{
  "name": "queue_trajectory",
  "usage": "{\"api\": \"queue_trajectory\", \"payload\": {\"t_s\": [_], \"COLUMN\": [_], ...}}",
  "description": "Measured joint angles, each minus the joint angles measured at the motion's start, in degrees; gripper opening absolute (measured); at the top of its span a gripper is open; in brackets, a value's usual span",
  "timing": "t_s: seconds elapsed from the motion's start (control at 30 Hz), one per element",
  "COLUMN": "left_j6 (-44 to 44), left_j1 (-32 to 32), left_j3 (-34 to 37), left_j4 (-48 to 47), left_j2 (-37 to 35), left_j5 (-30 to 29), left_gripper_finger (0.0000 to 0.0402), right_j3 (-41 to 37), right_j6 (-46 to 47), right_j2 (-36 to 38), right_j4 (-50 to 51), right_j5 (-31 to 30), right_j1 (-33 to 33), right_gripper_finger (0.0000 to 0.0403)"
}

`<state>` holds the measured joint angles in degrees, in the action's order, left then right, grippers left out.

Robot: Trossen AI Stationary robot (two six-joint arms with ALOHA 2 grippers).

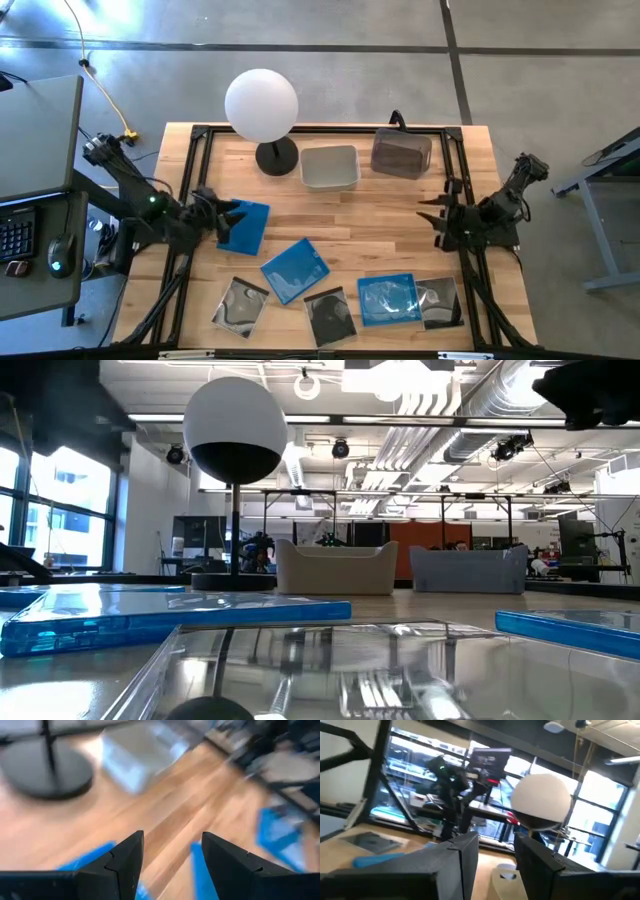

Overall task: Pick & place jewel cases by type
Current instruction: Put the top blue CD case into the gray bin

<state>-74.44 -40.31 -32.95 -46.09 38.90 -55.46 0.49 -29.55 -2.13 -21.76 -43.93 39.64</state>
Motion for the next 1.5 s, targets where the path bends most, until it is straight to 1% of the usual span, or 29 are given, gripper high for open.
{"api": "queue_trajectory", "payload": {"t_s": [0.1,0.13,0.23,0.3,0.37,0.47,0.53,0.63,0.73,0.8,0.87,0.97,1.03,1.17,1.37,1.5], "left_j6": [-7.8,-10.4,-17.0,-19.0,-19.7,-19.9,-19.9,-19.8,-18.8,-18.6,-18.4,-18.4,-18.4,-18.4,-20.6,-21.6], "left_j1": [5.1,7.4,14.8,19.6,23.1,27.2,29.1,30.9,32.2,33.0,33.4,33.2,33.2,33.2,33.2,33.2], "left_j3": [0.0,0.0,0.0,0.0,0.0,0.0,0.0,0.0,0.0,0.0,0.0,0.0,0.0,0.0,0.0,0.0], "left_j4": [-6.1,-7.9,-11.3,-11.2,-10.6,-10.5,-10.6,-11.7,-12.0,-12.0,-12.0,-12.0,-12.0,-11.3,-10.9,-10.1], "left_j2": [3.3,4.2,6.4,8.0,9.0,11.1,12.2,13.4,14.6,14.7,14.7,14.7,14.7,14.7,16.4,20.0], "left_j5": [5.3,7.9,18.8,26.0,32.0,37.3,39.7,40.9,39.7,39.6,39.5,38.7,38.6,39.6,40.3,41.5], "left_gripper_finger": [0.0199,0.0199,0.0199,0.0197,0.0191,0.0176,0.0166,0.0154,0.0148,0.0147,0.0148,0.0148,0.0148,0.0148,0.0148,0.0148], "right_j3": [0.0,0.0,0.6,2.0,4.0,8.0,11.6,17.1,22.8,26.8,31.0,37.4,42.2,51.4,63.4,68.6], "right_j6": [3.7,5.0,8.5,9.4,9.6,9.1,7.4,5.8,4.0,2.8,0.8,-4.2,-7.8,-13.8,-19.8,-20.5], "right_j2": [-2.3,-3.4,-8.6,-13.1,-18.2,-27.0,-32.8,-42.2,-52.2,-59.1,-66.2,-76.1,-82.5,-93.2,-105.7,-111.7], "right_j4": [-1.1,-1.9,-2.4,-2.3,-2.6,-2.0,-0.9,1.1,3.5,4.5,6.1,8.2,8.4,9.6,10.8,10.8], "right_j5": [8.7,10.7,15.0,17.3,19.5,22.8,25.7,31.4,37.7,40.3,41.8,41.6,40.3,38.2,38.2,38.0], "right_j1": [-5.1,-7.0,-12.3,-15.8,-19.1,-23.5,-26.2,-29.9,-32.9,-34.4,-35.4,-35.8,-35.8,-35.8,-35.7,-35.7], "right_gripper_finger": [0.0121,0.0121,0.0121,0.0121,0.0121,0.0121,0.0121,0.0121,0.0121,0.0121,0.0121,0.0121,0.0124,0.0142,0.0188,0.0206]}}
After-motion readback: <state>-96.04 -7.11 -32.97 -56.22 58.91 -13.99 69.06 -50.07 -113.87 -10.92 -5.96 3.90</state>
